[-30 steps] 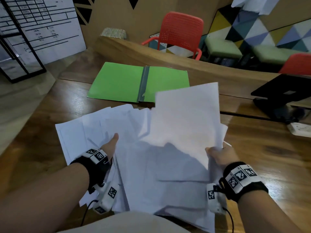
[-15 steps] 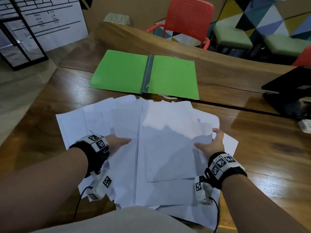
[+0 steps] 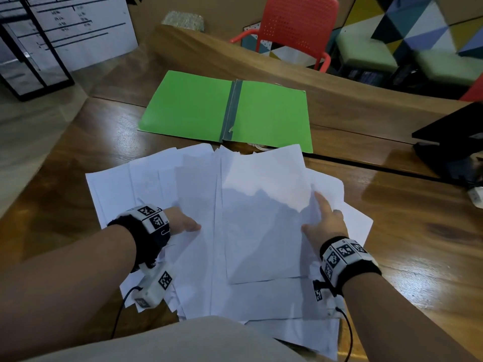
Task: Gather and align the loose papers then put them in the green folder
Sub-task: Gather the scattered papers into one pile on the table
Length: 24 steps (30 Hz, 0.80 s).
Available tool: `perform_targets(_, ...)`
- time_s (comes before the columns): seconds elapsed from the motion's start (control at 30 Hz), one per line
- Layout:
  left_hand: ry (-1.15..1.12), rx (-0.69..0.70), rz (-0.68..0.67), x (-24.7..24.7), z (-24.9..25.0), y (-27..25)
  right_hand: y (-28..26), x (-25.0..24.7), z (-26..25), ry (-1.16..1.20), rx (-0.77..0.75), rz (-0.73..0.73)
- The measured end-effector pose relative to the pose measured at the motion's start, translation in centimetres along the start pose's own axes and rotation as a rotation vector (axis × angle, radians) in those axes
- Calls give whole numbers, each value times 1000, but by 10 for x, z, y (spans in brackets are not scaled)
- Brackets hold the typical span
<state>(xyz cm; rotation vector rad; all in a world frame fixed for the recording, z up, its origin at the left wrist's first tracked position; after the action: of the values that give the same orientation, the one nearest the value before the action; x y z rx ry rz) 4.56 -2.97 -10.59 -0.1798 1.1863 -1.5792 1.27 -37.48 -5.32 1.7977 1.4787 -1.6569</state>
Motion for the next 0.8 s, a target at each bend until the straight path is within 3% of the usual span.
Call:
perform_targets(0.13, 28, 31, 21, -1, 1, -1, 2, 13, 6, -77, 51, -170)
perform_targets(0.37, 44, 47, 13, 1, 5, -5, -3, 19, 25, 58, 105, -276)
perform_targets(0.63, -114, 11, -85, 7, -4, 3, -25, 15, 61, 177, 116, -54)
perform_targets(0.8, -117, 24, -24, 3, 4, -4, -25, 18, 33, 154, 12, -114)
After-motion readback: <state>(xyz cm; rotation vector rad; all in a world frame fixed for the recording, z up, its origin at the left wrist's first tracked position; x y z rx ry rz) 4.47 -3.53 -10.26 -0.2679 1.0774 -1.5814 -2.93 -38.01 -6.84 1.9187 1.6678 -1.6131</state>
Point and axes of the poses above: each hand's wrist, its own y-axis towards the middle knuckle, its own x-axis out of the palm, z = x × y, the point moved 8 cm from there along y, towards the middle knuckle, and after that the axes turned 12 degrees about -y, right-handed, at the moved point
